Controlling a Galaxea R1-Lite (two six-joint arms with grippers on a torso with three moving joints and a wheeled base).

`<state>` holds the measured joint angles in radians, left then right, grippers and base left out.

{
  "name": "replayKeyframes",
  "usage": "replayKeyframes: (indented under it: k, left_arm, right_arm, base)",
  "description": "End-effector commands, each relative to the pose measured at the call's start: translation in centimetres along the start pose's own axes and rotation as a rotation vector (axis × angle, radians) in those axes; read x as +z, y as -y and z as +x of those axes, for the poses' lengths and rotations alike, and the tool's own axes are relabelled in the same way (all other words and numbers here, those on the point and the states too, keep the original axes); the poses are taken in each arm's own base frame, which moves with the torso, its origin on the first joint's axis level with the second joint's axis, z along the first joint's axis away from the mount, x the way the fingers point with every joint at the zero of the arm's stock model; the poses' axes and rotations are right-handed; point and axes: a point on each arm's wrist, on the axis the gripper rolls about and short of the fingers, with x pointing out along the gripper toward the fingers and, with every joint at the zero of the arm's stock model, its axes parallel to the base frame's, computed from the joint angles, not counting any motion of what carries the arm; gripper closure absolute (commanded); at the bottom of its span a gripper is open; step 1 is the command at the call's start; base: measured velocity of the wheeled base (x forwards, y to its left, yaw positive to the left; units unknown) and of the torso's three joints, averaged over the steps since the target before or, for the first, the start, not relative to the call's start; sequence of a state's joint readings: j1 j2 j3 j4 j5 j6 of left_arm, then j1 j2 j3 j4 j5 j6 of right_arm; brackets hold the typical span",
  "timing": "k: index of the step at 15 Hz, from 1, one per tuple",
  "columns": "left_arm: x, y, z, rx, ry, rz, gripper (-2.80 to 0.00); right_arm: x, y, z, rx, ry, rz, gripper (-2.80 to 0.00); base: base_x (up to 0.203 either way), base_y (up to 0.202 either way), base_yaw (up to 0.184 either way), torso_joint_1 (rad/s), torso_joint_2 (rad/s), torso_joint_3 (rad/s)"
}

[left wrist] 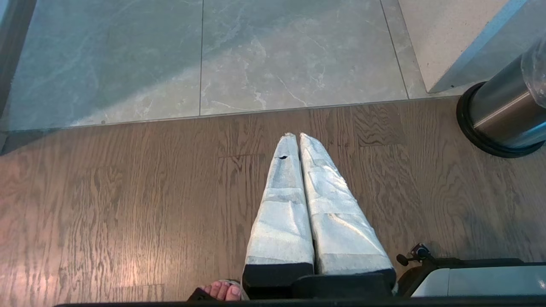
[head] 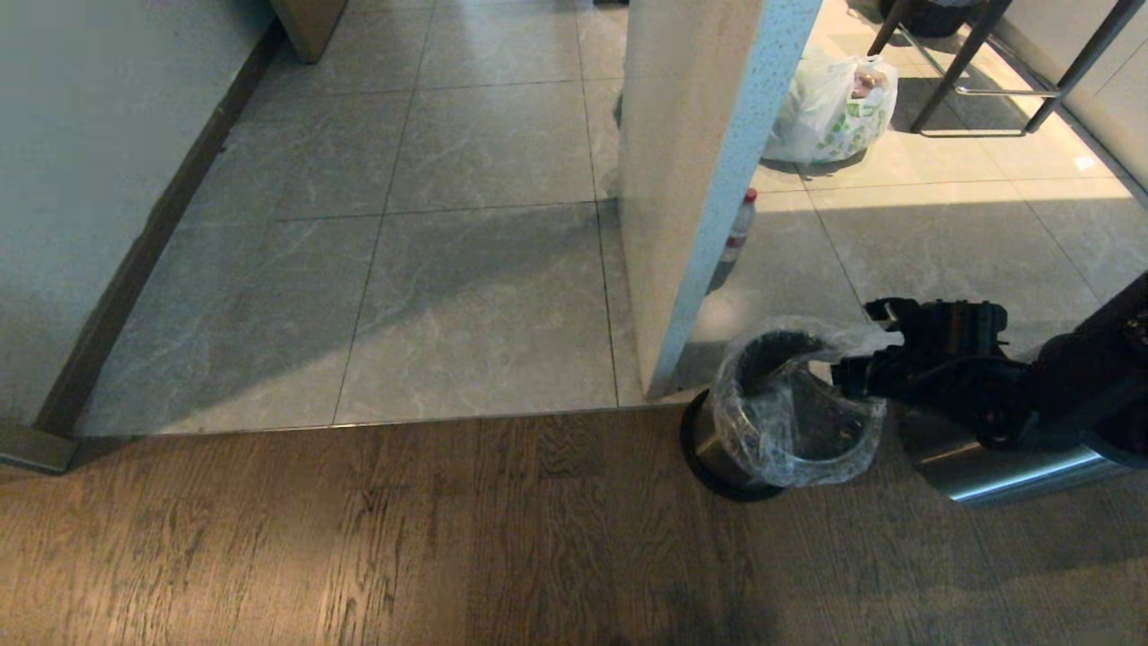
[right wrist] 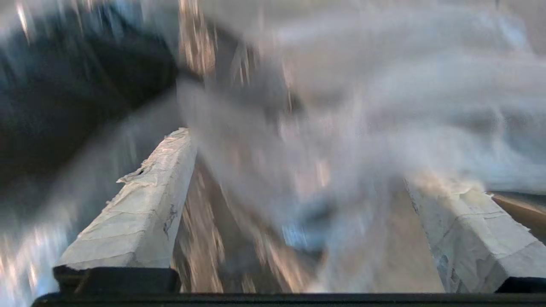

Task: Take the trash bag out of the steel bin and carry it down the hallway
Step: Pick up the trash bag

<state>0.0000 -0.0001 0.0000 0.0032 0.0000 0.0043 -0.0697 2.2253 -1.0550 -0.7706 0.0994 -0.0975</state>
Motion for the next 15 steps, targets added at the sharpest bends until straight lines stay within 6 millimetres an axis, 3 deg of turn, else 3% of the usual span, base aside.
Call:
replayKeyframes:
  k: [1,8,15]
  left_arm:
    - [0.0,0.0,0.0,0.000,0.000,0.000,0.00]
    - [0.0,0.0,0.0,-0.001,0.000,0.000,0.00]
    - [0.0,0.0,0.0,0.000,0.000,0.000,0.00]
  right_arm:
    - [-0.3,-0.1,0.6,0.010,-0.001,0.020,-2.80]
    - [2.2,-1.9,-0.4,0.080,0.132,0.066,-2.80]
    - [1.3,-3.7,-0.1,0.180,0.108,0.015,-2.80]
  base:
    - [0.000,0.000,0.000,0.000,0.00,0.000]
    - [0.000,0.000,0.000,0.000,0.00,0.000]
    - [0.000,0.000,0.000,0.000,0.00,0.000]
